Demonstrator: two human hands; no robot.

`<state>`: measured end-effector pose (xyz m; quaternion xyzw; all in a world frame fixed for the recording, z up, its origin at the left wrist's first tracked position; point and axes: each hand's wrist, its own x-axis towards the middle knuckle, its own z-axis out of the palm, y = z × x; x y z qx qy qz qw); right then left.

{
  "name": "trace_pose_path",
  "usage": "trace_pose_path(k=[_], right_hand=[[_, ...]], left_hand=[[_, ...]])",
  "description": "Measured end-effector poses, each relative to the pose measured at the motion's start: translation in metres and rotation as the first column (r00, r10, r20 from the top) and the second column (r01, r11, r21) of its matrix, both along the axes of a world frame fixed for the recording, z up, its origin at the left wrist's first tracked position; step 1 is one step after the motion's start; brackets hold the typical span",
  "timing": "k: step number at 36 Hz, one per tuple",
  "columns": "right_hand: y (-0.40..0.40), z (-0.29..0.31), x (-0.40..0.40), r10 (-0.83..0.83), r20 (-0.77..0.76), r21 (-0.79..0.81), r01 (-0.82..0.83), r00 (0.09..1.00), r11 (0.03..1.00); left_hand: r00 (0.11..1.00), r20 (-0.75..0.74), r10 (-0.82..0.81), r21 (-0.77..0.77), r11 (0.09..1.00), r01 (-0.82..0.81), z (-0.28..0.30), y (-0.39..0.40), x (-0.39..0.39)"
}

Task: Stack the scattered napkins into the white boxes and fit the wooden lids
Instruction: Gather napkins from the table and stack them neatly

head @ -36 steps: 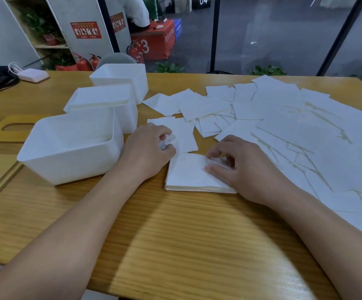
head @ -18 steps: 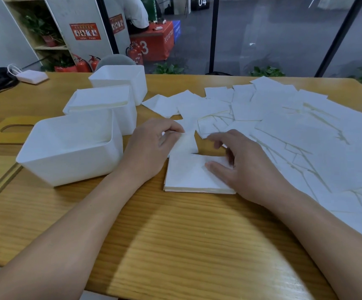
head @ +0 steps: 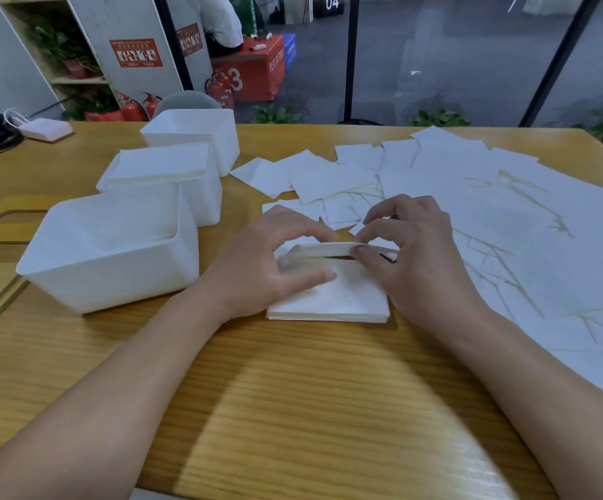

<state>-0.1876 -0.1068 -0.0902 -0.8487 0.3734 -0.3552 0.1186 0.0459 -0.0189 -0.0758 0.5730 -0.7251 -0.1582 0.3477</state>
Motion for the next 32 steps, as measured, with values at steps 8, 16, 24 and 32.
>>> trace_pose_path(k=[8, 16, 24, 32], right_hand=[[0.001, 0.002, 0.001, 0.036, 0.062, 0.004, -0.036, 0.997, 0.999], [0.011, 0.019, -0.003, 0.029, 0.229, 0.044, -0.040, 0.973, 0.998], [0.012, 0.023, -0.006, -0.008, 0.258, 0.324, -0.078, 0.966, 0.943], [0.000, 0.020, -0.015, 0.076, 0.002, 0.550, -0.065, 0.997, 0.832]], left_hand=[[0.997, -0.010, 0.082, -0.129, 0.988, -0.083, -0.005, -0.008, 0.008], [0.952, -0.262, 0.160, -0.224, 0.949, -0.222, 0.000, -0.006, 0.009], [0.936, -0.331, 0.120, 0.008, 0.992, -0.124, 0.009, -0.005, 0.013], [0.982, -0.148, 0.115, 0.214, 0.973, -0.082, 0.005, -0.002, 0.015]])
